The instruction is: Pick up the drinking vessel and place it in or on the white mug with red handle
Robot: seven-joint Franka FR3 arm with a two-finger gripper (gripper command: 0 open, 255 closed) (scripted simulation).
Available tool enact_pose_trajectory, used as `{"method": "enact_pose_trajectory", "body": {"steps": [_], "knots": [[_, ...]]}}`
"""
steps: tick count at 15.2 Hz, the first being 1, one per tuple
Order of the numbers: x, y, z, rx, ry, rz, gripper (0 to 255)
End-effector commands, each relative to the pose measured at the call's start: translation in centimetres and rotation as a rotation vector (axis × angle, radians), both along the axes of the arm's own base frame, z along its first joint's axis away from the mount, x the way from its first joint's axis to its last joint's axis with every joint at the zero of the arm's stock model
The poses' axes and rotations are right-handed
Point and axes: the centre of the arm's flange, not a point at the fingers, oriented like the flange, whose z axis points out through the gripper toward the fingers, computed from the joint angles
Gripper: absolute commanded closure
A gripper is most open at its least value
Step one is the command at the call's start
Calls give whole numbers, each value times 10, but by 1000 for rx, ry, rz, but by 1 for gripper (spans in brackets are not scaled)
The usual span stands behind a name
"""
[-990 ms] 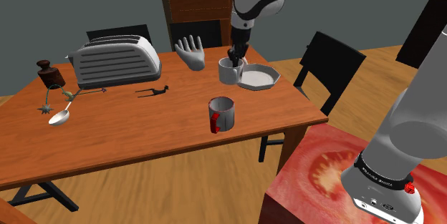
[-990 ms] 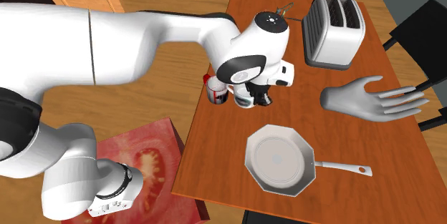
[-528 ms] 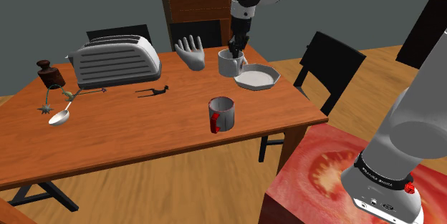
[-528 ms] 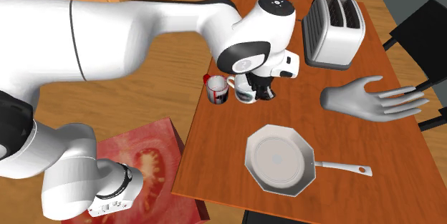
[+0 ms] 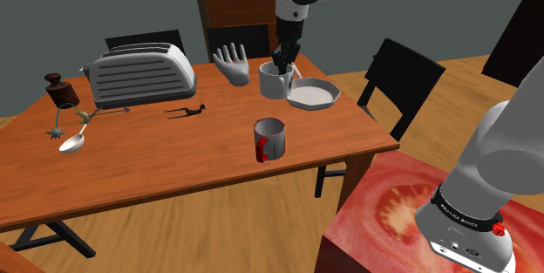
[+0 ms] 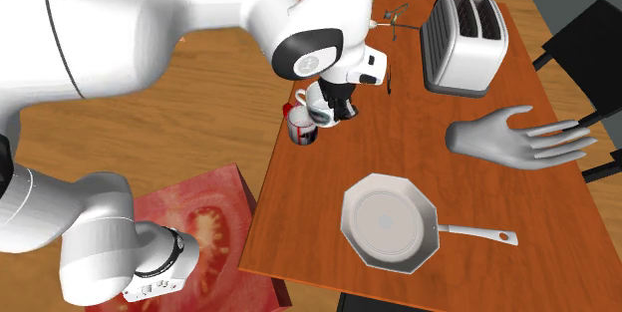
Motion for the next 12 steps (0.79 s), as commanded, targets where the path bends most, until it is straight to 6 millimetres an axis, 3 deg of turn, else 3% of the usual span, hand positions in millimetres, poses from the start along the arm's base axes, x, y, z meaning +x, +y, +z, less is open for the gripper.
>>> {"method": "enact_pose_trajectory", "body": {"steps": [1, 8, 12], "knots": [[-14, 23, 1, 0, 0, -1, 255], [-57, 104, 7, 0, 0, -1, 255], [-57, 104, -14, 0, 0, -1, 255]]}}
